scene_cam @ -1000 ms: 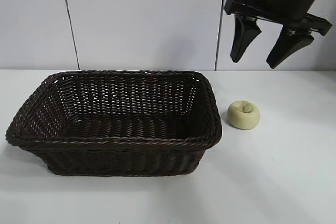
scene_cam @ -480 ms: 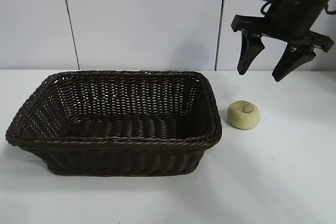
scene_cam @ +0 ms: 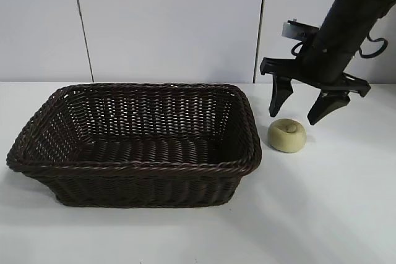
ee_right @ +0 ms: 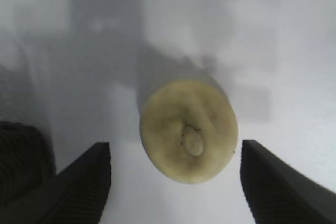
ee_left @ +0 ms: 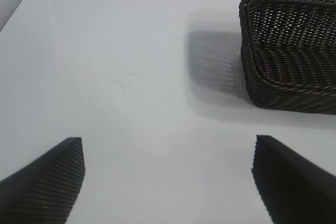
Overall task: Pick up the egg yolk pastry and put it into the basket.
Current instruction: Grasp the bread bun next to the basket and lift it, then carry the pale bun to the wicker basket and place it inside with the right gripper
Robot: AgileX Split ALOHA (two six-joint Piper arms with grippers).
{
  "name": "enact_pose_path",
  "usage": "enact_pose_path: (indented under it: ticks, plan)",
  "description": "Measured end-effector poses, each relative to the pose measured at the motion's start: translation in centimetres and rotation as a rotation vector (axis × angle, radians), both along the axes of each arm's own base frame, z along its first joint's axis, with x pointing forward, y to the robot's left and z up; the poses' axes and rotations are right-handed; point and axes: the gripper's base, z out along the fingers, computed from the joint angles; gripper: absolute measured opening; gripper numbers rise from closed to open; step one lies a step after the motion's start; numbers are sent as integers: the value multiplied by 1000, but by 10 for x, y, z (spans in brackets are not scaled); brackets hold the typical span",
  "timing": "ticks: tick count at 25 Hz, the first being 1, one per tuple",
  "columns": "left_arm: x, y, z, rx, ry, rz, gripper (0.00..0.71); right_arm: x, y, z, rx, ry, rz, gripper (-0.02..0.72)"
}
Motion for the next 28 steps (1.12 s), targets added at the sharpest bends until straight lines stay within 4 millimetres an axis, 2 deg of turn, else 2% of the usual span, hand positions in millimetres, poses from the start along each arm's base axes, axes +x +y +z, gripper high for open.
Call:
enact_pose_path:
  ticks: [6, 8, 12, 13, 17, 21, 28]
  plan:
    - [0, 0, 0, 0, 0, 0, 631, 4, 0, -22, 1, 27, -33, 468]
    - [0, 0, 0, 0, 0, 0, 631, 5, 0, -22, 0, 20, -35, 403]
    - [0, 0, 0, 0, 0, 0, 631, 6, 0, -21, -4, 15, -34, 132]
    - [0, 0, 0, 0, 0, 0, 631, 5, 0, -22, -4, 17, -34, 88]
    - [0, 0, 0, 0, 0, 0, 631, 5, 0, -14, -4, 23, -27, 43]
    - [0, 0, 0, 0, 0, 0, 631, 5, 1, 13, -1, 14, -10, 38]
    - [0, 0, 0, 0, 0, 0, 631, -7, 0, 102, 23, -93, 19, 34]
